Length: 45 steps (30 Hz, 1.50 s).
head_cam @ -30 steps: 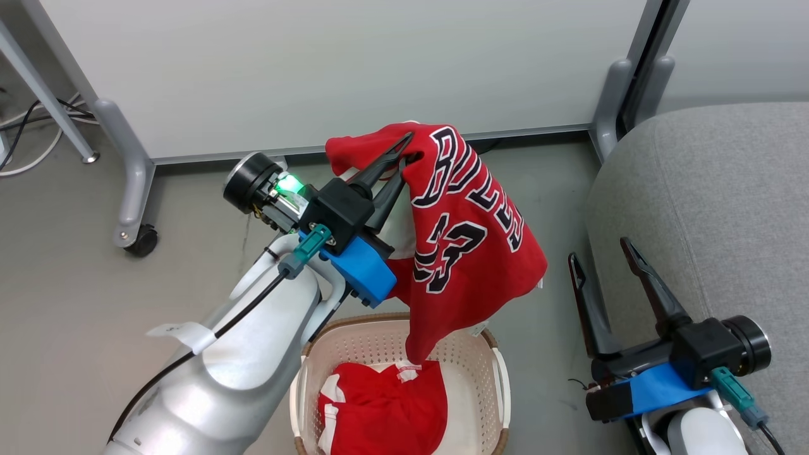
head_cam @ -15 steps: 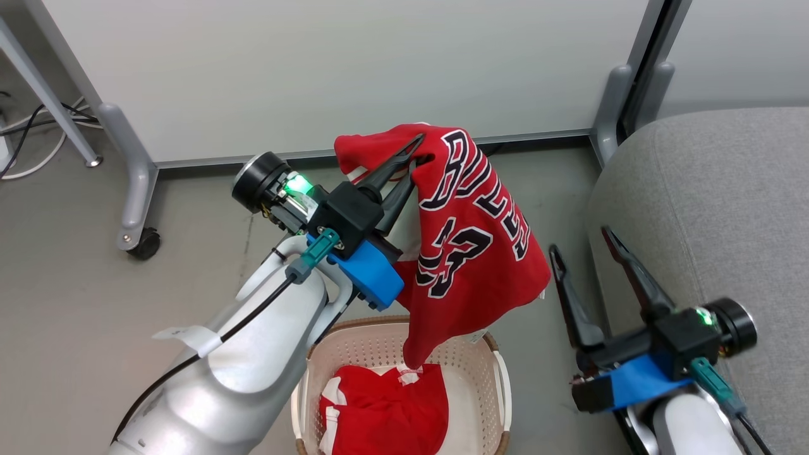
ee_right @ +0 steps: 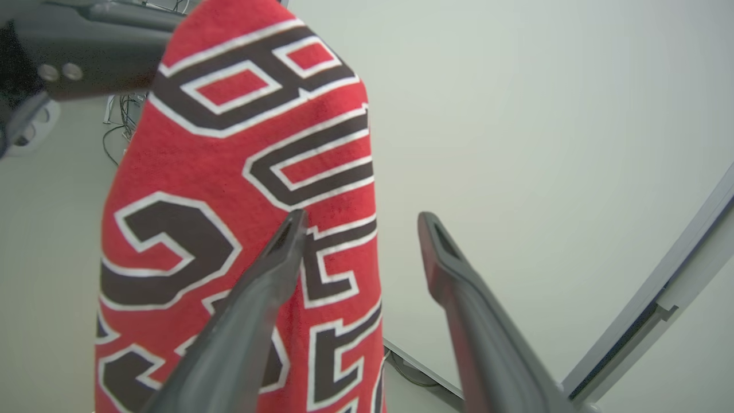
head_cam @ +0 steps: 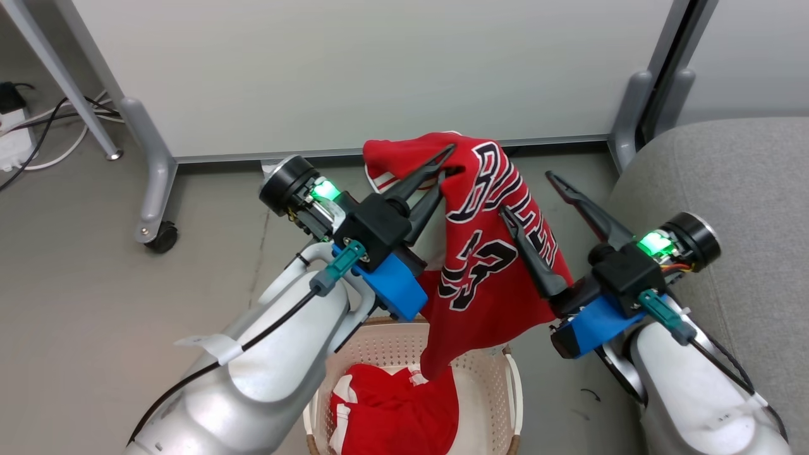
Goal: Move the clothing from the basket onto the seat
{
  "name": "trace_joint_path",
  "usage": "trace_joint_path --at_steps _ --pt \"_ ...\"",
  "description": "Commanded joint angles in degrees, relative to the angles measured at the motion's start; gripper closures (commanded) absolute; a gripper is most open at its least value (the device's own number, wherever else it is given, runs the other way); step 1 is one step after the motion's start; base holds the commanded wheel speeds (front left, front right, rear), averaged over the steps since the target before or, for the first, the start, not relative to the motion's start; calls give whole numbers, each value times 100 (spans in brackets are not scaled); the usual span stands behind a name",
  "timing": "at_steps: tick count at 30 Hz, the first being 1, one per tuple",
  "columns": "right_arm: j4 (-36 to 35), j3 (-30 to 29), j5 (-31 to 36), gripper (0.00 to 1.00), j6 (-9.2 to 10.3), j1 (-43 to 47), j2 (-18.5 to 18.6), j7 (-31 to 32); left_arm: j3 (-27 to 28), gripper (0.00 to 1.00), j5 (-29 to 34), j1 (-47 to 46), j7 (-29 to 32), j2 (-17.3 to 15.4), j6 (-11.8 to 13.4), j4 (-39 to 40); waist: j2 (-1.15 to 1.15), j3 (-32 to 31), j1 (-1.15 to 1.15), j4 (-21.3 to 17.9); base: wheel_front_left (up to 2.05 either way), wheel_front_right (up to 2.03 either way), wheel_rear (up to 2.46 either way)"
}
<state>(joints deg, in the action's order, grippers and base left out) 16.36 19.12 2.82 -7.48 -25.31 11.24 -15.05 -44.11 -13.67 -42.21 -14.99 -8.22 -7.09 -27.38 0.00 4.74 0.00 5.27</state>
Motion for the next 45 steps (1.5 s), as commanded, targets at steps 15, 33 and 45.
trace_joint_path --at_steps 15,33,45 --pt "1590 1569 -1390 0 -2 -1016 470 -20 -244 100 19 47 -30 33 -31 295 0 -21 0 233 0 0 0" --pt "1642 1748 -1789 100 -2 -981 522 -20 -199 100 -17 6 -30 -19 -37 291 0 18 0 196 0 0 0" --pt "1581 1654 -1698 100 -2 -927 485 -20 -230 62 6 -23 -30 -20 -37 268 0 47 0 198 0 0 0"
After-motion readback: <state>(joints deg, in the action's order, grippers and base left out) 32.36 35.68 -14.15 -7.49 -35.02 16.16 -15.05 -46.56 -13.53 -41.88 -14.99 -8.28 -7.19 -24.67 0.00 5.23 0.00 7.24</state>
